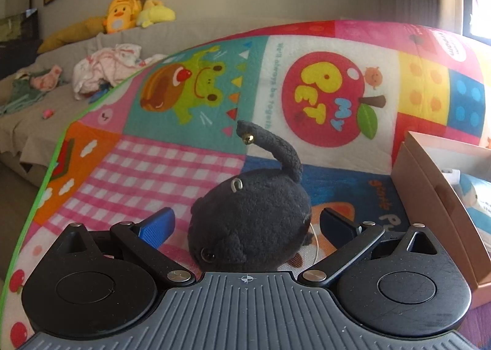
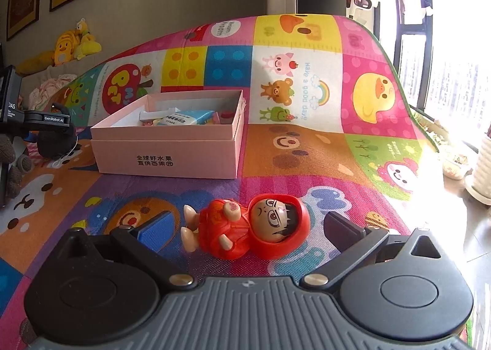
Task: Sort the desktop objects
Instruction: 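Carry the red doll with right tool while left tool reaches the black plush cat, then grasp the black plush cat with left tool while right tool holds the red doll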
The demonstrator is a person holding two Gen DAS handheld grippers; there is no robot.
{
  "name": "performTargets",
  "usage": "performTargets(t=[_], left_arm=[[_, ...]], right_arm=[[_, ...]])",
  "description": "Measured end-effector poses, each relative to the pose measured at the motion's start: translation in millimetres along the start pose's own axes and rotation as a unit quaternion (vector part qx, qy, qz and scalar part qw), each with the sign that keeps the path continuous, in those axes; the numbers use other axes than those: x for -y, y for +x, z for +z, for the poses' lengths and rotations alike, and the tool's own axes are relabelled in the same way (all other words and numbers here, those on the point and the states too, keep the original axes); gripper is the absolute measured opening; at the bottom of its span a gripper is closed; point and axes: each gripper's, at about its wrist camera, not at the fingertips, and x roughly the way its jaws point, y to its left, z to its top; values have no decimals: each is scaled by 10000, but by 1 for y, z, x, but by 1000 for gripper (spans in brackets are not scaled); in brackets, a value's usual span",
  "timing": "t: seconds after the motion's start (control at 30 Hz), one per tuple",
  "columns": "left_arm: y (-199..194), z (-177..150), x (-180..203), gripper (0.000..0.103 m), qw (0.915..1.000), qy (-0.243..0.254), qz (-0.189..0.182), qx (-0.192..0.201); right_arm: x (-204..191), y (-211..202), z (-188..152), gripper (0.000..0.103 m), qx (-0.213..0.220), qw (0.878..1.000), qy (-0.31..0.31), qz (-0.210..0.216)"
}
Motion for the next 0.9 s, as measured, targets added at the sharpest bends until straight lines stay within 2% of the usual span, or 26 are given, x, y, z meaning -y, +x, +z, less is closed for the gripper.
performTargets(t=[0.1, 0.13, 0.17, 0.2, 0.37, 0.53, 0.63, 0.7, 0.8, 0.9], left_arm=[[12, 1, 4, 102, 9997, 59, 220, -59], [13, 1, 4, 99, 9997, 85, 219, -81], [14, 1, 5, 95, 9997, 119, 193, -104], [14, 0, 5, 86, 9997, 165, 143, -125], [-5, -6, 8, 84, 9993, 355, -46, -103], [-63, -25, 25, 84, 9939, 643, -893, 67], [-104, -42, 38, 84, 9836, 805, -1612, 111], [-131, -58, 51, 84, 9731, 1082, -2025, 185], [-152, -81, 70, 84, 9617, 1430, -2335, 147], [-159, -99, 80, 87, 9572, 1560, -2437, 48]], right_arm=[[1, 2, 0, 103, -46, 10000, 54, 22], [2, 1, 0, 103, -42, 10000, 72, 25], [2, 1, 0, 103, -38, 10000, 87, 27], [3, 2, 0, 103, -41, 9999, 108, 36], [5, 3, 0, 103, -73, 9998, 175, 42], [4, 3, 0, 103, -85, 9998, 178, 33], [4, 4, 0, 103, -102, 9998, 173, 26], [4, 4, 0, 103, -109, 9998, 169, 12], [4, 4, 0, 103, -107, 9998, 167, -2], [4, 4, -1, 103, -116, 9998, 163, -13]])
